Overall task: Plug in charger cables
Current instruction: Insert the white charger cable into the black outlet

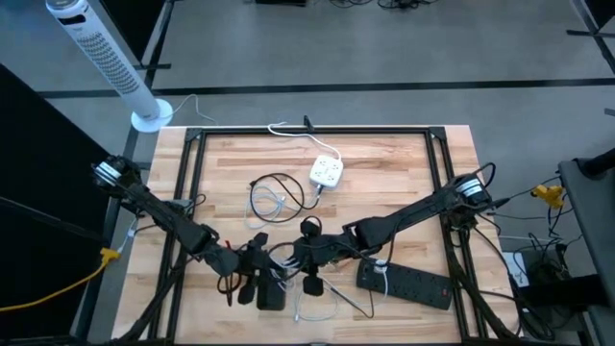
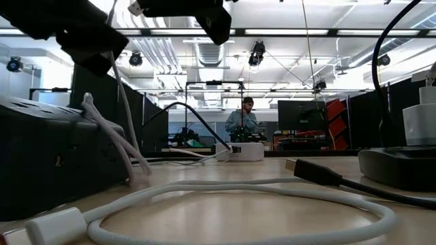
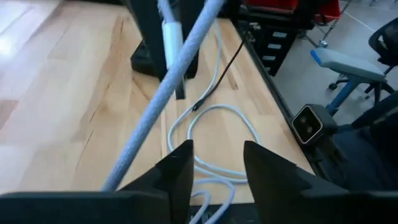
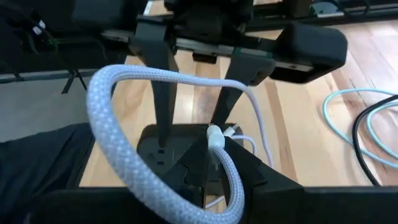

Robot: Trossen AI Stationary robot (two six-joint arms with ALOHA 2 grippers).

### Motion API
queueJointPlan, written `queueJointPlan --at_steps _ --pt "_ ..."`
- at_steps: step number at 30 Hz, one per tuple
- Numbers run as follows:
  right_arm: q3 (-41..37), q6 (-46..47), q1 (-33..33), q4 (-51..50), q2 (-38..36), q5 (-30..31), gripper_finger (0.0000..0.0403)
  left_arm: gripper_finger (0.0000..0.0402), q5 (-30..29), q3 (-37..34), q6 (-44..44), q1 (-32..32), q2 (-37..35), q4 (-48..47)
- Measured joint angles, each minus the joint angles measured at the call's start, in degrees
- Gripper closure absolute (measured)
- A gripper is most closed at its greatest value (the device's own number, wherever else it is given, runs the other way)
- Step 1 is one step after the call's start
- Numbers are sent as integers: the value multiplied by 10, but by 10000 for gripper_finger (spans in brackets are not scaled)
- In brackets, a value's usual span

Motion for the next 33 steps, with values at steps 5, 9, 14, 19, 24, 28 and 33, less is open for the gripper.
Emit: queueJointPlan --at_steps 5,9,14,19,24,28,33 --pt "0 -32 7 -2 1 -6 387 250 -6 0 -21 0 -2 -21" --pt "0 -46 26 16 11 2 387 255 -71 0 7 0 -14 -39" --pt "0 -41 39 30 47 9 387 277 -237 0 74 4 -25 -115" --pt "0 -32 42 40 76 11 387 300 -405 0 159 13 -55 -152" --pt "0 -32 37 47 79 12 387 315 -506 27 217 16 -117 -178" --pt "3 -25 32 41 79 13 387 323 -468 57 180 14 -177 -237" --pt "4 -23 25 9 81 10 387 329 -204 62 36 14 -228 -314"
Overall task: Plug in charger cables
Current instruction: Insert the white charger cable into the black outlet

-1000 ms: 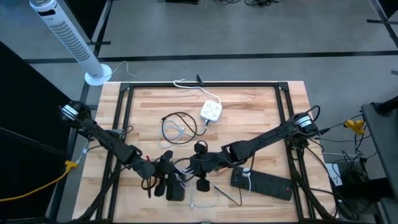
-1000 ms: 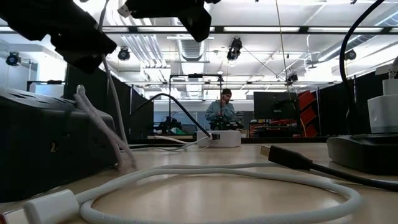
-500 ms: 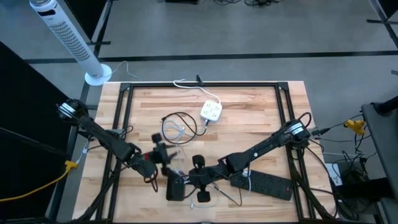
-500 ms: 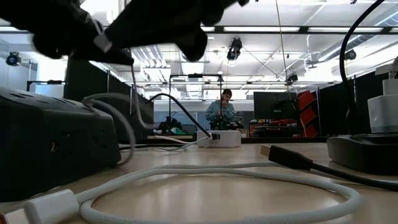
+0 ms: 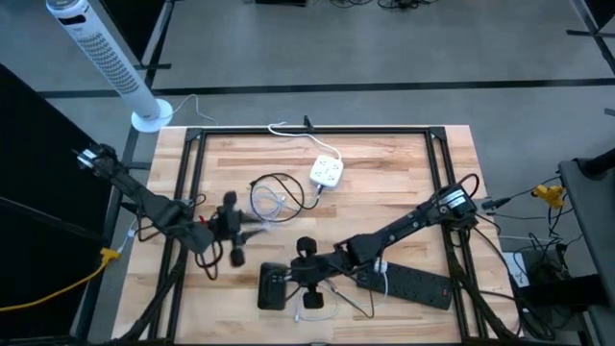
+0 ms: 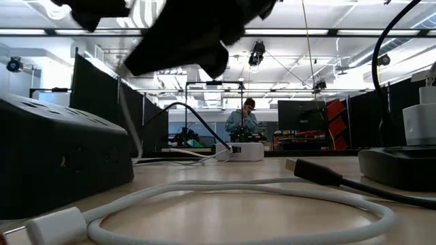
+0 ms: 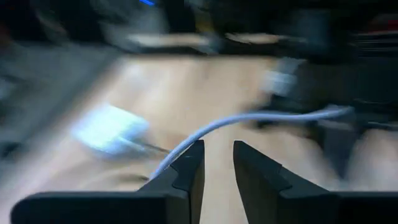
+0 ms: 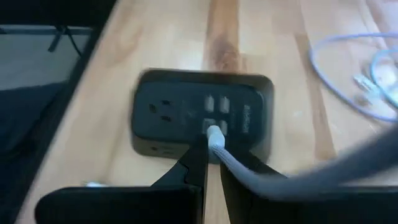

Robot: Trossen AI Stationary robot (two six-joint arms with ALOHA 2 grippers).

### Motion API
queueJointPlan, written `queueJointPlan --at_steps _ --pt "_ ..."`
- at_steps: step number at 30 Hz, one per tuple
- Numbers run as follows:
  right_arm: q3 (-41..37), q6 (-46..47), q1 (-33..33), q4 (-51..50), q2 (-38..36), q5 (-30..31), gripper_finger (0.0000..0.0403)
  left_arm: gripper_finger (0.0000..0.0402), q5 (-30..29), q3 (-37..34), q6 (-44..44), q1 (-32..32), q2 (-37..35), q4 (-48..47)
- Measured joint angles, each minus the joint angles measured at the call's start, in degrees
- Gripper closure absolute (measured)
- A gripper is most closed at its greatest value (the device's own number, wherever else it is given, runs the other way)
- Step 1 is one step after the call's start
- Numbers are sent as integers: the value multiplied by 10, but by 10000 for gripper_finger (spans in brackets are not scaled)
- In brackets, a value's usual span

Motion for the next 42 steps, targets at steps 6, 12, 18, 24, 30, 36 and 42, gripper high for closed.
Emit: queueJointPlan --at_steps 6,12,18,24,30,36,42 --pt "0 -3 -6 9 7 1 387 331 224 -33 -197 -16 14 -64" --pt "1 -1 -9 10 28 -12 387 332 249 -77 -326 -35 63 -61" --pt "13 -15 -12 30 48 -15 387 336 306 -108 -379 -54 136 23" --pt "20 -23 -19 31 51 -19 387 338 319 -127 -377 -64 209 152" --pt "21 -24 -24 23 55 -34 387 338 319 -127 -377 -64 272 202" --pt "21 -31 -24 22 58 -36 387 338 310 -126 -371 -64 313 242" --pt "30 -51 -24 17 69 -47 387 338 302 -126 -353 -64 315 246"
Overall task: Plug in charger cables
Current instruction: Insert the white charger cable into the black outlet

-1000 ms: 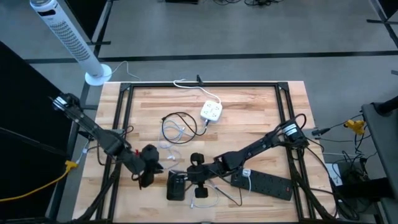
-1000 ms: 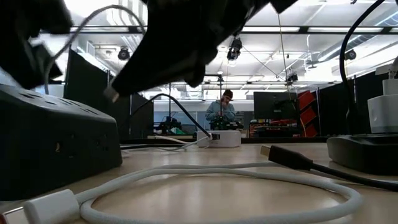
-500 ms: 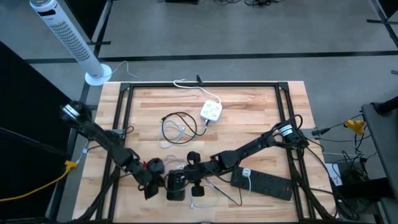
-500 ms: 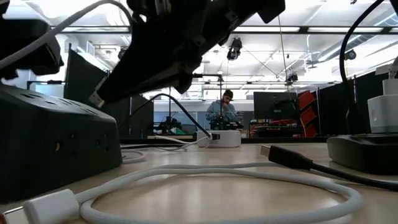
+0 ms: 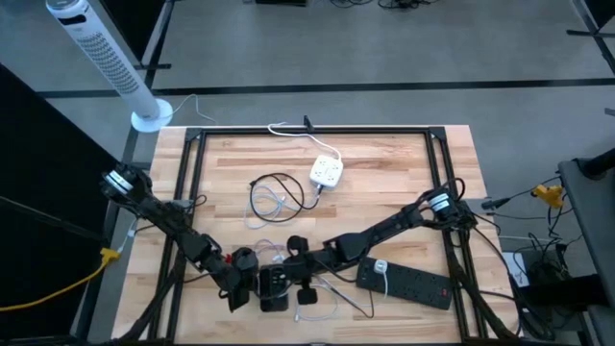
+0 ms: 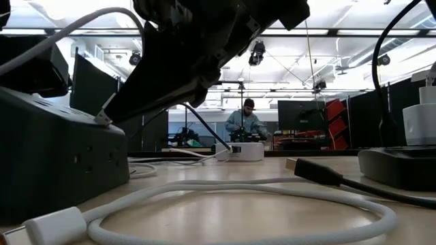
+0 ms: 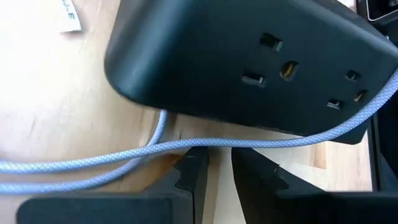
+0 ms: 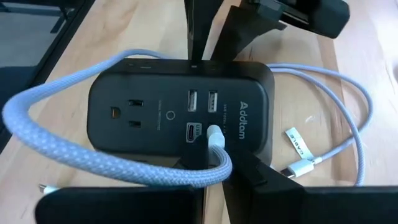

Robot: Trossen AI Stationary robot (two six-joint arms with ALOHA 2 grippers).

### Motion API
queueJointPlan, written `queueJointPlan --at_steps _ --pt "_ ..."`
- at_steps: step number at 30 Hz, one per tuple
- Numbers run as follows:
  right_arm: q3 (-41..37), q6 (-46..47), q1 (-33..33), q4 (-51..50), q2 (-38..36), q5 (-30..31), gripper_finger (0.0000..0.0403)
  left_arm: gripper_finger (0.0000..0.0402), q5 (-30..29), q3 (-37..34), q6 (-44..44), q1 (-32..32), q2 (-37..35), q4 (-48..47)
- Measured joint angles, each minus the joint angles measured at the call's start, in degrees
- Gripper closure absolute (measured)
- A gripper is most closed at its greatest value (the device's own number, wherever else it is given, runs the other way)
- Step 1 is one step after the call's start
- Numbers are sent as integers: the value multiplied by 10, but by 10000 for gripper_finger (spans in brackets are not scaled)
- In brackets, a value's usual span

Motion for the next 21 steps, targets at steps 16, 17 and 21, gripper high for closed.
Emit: queueJointPlan --at_steps 16,17,21 --pt "45 -40 0 -92 2 2 387 339 -51 0 55 9 -16 11" --pt "45 -40 0 -93 2 2 387 339 -60 0 63 9 -16 13" --pt "45 -40 0 -100 3 0 387 339 -72 0 83 13 -16 24"
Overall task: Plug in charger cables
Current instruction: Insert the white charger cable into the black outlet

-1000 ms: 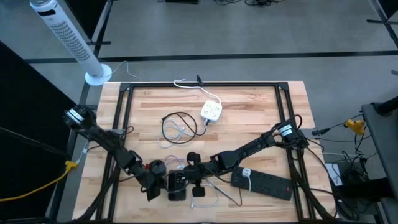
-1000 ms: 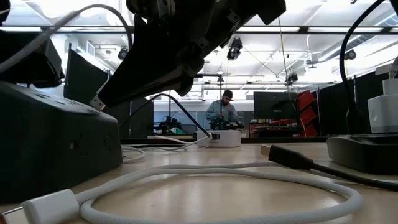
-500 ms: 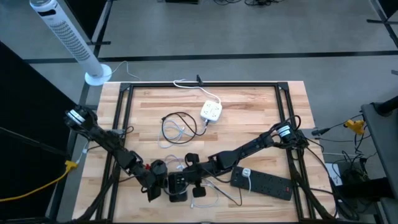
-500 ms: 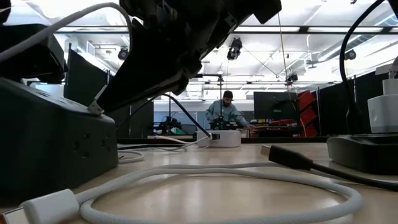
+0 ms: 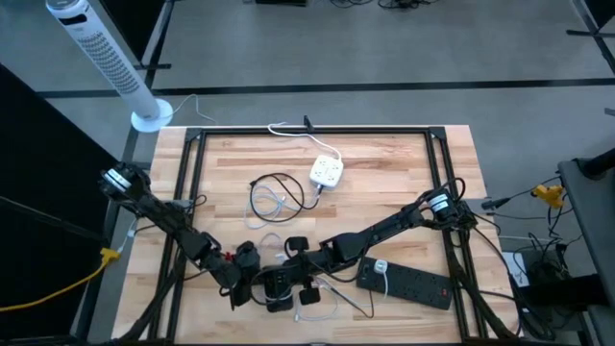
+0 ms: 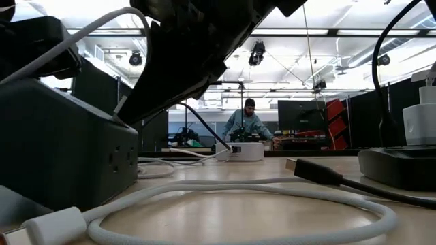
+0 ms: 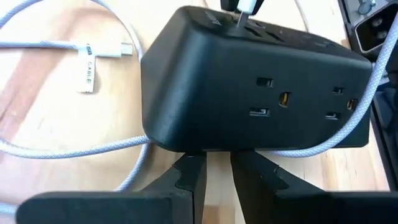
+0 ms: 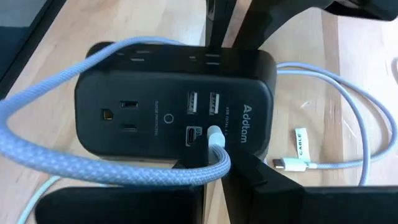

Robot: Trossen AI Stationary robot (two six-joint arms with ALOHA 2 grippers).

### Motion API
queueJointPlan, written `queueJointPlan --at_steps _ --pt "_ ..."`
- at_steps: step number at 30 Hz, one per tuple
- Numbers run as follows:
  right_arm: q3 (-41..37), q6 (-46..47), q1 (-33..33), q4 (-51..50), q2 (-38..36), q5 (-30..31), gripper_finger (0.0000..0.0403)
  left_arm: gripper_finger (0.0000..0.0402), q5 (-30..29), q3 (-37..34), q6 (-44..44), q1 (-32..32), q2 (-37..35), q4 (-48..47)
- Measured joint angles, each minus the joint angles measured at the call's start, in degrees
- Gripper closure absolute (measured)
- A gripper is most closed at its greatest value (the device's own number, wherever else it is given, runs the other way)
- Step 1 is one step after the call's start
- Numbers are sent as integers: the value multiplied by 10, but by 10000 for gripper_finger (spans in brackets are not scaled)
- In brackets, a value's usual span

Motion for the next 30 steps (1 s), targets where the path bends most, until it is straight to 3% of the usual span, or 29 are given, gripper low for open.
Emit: queueJointPlan --at_steps 21,30 --pt "0 -5 -1 -6 2 3 384 361 -27 -1 19 10 0 8" --pt "0 8 -1 -3 0 -1 289 361 -28 -1 18 11 -1 7"
